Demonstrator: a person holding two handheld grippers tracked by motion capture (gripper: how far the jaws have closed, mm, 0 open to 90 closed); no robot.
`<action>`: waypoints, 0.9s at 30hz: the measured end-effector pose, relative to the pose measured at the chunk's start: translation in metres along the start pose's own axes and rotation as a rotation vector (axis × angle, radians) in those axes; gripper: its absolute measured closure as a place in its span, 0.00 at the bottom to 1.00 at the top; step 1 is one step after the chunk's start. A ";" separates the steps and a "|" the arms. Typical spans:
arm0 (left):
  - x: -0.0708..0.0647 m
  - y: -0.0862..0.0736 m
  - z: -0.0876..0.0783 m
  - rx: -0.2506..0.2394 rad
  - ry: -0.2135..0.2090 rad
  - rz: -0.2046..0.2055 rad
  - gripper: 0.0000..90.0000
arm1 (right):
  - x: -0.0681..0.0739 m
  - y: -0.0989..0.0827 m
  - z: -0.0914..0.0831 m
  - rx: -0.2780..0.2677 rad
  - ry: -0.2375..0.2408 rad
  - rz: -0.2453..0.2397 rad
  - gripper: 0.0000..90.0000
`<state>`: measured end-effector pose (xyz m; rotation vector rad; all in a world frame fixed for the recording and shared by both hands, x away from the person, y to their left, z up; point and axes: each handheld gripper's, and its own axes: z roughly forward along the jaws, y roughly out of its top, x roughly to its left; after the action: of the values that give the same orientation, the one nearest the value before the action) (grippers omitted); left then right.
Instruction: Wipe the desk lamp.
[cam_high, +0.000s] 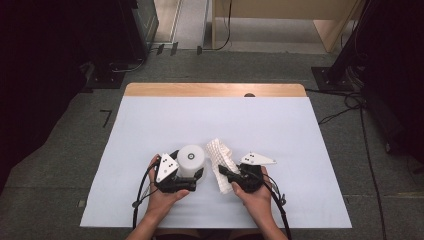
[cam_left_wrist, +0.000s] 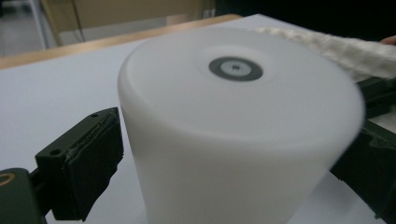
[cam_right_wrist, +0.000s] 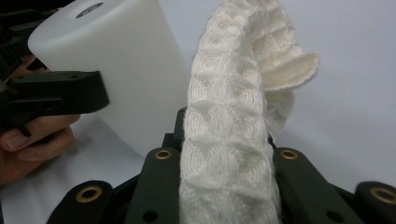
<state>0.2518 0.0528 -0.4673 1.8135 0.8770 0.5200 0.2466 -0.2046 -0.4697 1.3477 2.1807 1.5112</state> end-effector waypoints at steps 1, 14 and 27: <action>-0.001 -0.001 0.001 -0.002 0.003 -0.015 0.02 | 0.000 0.000 0.001 0.000 -0.002 0.001 0.81; -0.001 -0.002 0.001 -0.028 -0.003 0.045 0.10 | 0.014 -0.012 0.025 0.103 0.030 -0.025 0.82; -0.003 0.000 0.003 -0.014 -0.095 0.098 0.10 | 0.023 0.016 -0.009 -0.032 0.089 -0.033 0.82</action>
<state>0.2524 0.0487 -0.4681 1.8592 0.7217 0.4964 0.2373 -0.1926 -0.4448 1.2517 2.2098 1.6162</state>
